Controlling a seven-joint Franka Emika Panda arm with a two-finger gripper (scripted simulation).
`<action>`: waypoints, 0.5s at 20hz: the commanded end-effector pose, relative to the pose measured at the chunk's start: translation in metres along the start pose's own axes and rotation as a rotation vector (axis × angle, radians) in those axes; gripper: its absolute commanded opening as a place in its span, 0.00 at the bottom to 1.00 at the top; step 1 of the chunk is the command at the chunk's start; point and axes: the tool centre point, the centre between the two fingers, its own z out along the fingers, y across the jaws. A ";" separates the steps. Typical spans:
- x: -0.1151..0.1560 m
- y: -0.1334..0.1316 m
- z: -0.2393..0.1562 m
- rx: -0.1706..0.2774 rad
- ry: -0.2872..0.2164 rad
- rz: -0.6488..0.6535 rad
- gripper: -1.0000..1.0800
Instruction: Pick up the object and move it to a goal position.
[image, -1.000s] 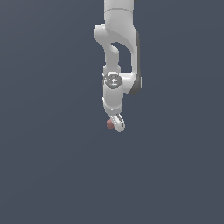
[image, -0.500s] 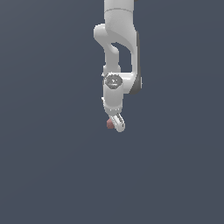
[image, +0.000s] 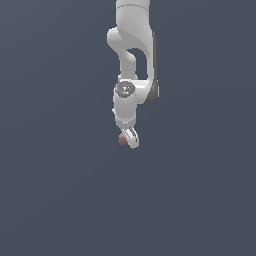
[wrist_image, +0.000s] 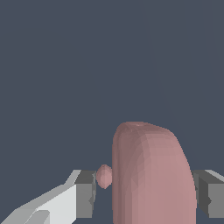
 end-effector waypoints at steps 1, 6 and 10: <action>0.009 0.010 -0.008 0.001 0.000 0.001 0.00; 0.036 0.043 -0.031 0.001 -0.001 0.001 0.00; 0.063 0.073 -0.054 0.001 -0.002 0.002 0.00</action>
